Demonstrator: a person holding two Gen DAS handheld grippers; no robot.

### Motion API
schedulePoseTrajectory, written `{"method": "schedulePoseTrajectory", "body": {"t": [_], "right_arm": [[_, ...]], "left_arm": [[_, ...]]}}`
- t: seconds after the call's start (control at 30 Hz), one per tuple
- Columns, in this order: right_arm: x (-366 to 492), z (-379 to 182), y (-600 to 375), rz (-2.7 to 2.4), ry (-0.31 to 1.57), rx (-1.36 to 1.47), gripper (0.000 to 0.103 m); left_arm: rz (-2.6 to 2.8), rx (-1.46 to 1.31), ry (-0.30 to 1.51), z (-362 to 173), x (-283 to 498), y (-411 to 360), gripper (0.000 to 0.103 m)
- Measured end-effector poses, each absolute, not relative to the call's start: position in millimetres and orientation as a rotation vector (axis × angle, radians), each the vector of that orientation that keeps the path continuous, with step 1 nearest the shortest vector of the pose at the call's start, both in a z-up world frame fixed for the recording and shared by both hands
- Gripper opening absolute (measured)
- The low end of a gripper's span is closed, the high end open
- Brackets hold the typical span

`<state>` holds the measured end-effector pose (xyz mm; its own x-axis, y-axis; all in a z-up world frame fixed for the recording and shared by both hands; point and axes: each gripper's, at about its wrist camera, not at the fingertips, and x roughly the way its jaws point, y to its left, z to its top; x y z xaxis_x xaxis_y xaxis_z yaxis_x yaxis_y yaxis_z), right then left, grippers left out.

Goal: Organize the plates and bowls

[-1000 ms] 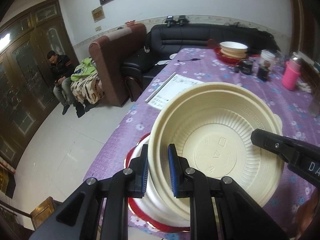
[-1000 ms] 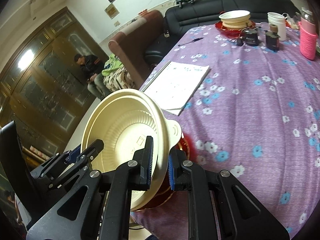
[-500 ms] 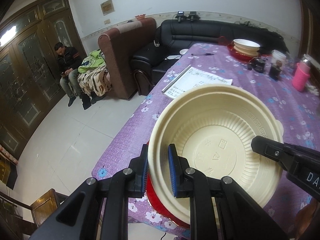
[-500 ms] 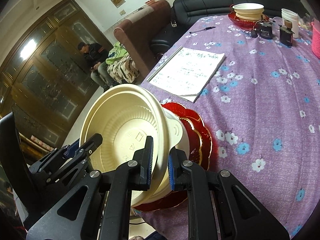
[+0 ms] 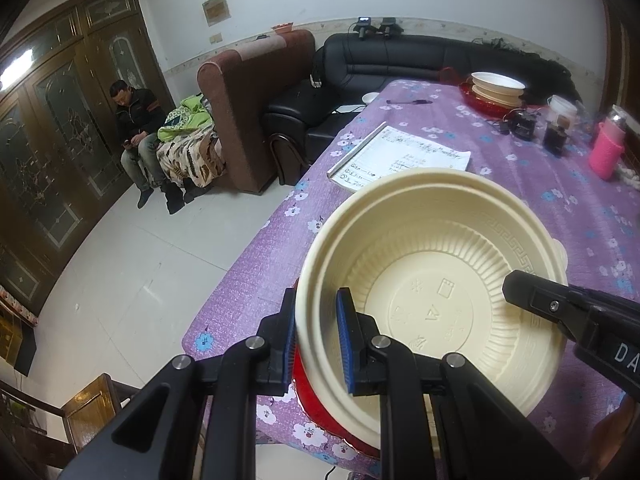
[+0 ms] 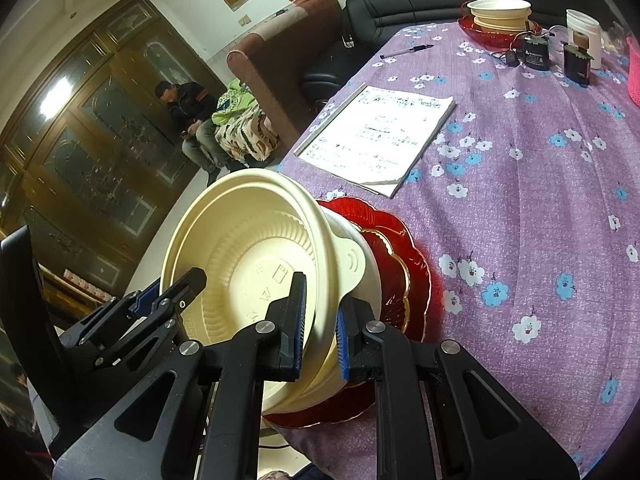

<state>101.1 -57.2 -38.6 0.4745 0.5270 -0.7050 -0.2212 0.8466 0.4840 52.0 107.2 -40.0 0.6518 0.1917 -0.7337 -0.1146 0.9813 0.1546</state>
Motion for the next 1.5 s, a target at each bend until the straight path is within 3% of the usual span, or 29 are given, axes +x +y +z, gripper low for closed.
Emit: {"method": "schedulePoseTrajectory", "body": {"t": [0.67,0.83,0.93,1.0,1.07,1.17,1.23,1.5], "right_arm": [[100.6,-38.9,-57.3,0.454,0.957,0.325,0.015],[92.2,-28.5,-45.5,0.46,0.922,0.179,0.024],[84.6,-18.9,-38.0,0.481,0.887,0.06,0.034],[79.7,-13.1,-35.2,0.485,0.875,-0.039,0.034],[74.3,-5.8,-39.1,0.489,0.851,-0.084,0.034],[67.8,7.9,-55.5,0.489,0.79,-0.062,0.034],[64.9,17.2,-70.4,0.488,0.752,-0.019,0.034],[56.0,22.7,-101.7,0.497,0.677,0.139,0.034]], "left_arm": [[0.151,0.101,0.86,-39.3,47.4,108.3,0.02],[0.16,0.115,0.832,-30.2,40.1,111.0,0.04],[0.154,0.099,0.799,-21.4,34.8,115.5,0.043],[0.127,0.057,0.783,-16.5,33.4,120.7,0.05],[0.089,-0.015,0.754,-11.5,30.5,128.7,0.066],[0.086,-0.088,0.672,-2.2,22.0,136.1,0.072],[0.108,-0.084,0.627,3.3,17.6,133.7,0.082],[0.159,-0.033,0.496,19.4,4.5,112.7,0.088]]}}
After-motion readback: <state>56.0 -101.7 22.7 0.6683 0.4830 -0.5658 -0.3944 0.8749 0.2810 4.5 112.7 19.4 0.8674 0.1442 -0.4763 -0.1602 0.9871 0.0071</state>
